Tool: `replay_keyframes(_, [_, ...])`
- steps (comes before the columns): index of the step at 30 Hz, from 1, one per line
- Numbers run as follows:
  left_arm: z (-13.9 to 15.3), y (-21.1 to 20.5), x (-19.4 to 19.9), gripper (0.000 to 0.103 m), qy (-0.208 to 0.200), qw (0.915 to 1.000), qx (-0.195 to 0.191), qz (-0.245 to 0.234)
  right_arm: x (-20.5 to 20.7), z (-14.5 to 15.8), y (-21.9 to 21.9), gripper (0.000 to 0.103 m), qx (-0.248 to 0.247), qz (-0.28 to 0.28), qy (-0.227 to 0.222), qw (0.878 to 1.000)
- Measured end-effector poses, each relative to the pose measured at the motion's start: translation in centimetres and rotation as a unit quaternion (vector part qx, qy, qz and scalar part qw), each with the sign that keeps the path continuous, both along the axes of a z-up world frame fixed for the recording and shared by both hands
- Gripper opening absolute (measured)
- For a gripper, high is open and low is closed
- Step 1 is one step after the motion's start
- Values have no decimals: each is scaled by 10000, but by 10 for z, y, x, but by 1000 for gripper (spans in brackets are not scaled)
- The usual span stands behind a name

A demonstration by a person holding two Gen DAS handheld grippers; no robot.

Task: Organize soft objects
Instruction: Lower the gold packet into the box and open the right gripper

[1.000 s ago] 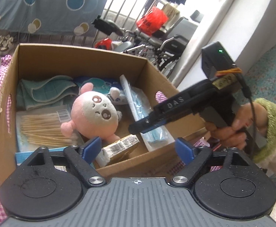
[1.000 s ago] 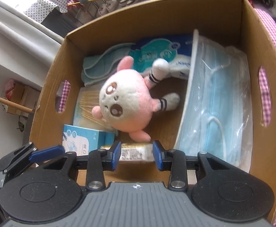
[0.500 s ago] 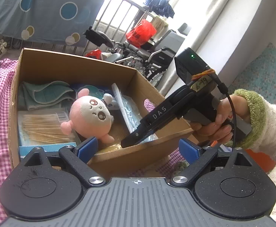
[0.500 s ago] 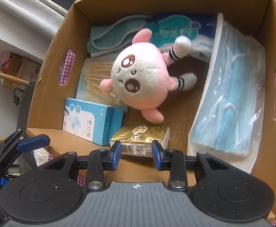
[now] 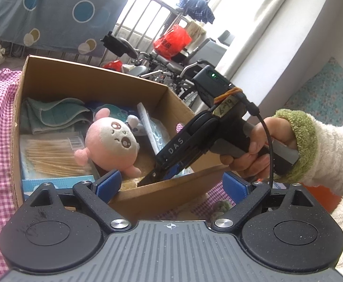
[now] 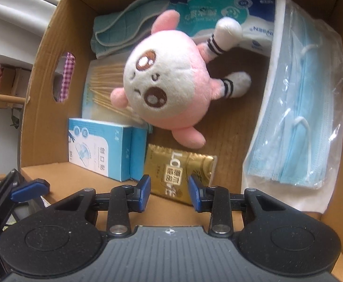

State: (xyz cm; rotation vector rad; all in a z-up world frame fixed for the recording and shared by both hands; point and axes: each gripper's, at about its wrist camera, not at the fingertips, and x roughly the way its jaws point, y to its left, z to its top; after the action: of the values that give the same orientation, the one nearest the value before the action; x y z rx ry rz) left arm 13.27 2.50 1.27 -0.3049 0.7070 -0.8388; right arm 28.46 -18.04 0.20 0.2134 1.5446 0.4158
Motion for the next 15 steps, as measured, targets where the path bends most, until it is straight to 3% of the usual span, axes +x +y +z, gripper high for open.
replay_keyframes(4, [-2,3,0,100,31,10000,53,47,0,16,-10,40,-90,-214,-248,9994])
replay_keyframes(7, [-2,4,-1,101,13,10000,63,20,1,17,-19,53,-336,-370,-270,9984])
replay_keyframes(15, [0,3,-3,102,-42,9999,134,-25,7,-13,3,54,-301,-272,269,9988])
